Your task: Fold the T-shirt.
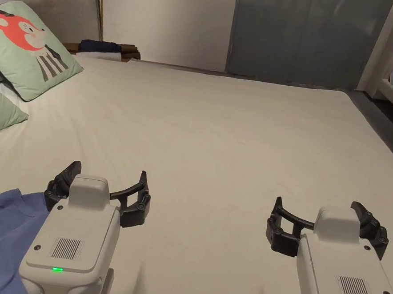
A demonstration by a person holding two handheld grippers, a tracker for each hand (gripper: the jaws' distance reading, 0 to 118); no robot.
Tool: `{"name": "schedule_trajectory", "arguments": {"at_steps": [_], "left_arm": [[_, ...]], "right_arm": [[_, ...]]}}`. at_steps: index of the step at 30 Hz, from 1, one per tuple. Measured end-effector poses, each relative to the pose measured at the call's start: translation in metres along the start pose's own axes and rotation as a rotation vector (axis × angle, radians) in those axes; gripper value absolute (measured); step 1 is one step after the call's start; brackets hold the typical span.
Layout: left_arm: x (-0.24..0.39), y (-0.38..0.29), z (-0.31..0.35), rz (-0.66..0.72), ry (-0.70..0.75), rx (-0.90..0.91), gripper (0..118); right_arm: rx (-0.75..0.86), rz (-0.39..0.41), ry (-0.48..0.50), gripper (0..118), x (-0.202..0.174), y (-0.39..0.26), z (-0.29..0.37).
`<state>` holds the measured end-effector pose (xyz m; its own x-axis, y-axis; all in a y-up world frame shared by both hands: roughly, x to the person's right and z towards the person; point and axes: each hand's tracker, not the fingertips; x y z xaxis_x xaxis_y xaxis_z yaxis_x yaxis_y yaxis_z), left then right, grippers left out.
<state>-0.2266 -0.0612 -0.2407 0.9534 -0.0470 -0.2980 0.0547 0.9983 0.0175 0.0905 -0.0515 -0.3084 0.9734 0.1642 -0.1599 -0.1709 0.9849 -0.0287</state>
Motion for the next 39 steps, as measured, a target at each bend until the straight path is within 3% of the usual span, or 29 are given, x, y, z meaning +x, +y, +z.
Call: {"name": "schedule_trajectory", "arguments": {"at_steps": [39], "left_arm": [[-0.0028,-0.0007,-0.0006,-0.002,-0.005,0.008,105]], "right_arm": [[0.004,-0.001,0.008,113,-0.0012,0.0028,0.0027]]}}
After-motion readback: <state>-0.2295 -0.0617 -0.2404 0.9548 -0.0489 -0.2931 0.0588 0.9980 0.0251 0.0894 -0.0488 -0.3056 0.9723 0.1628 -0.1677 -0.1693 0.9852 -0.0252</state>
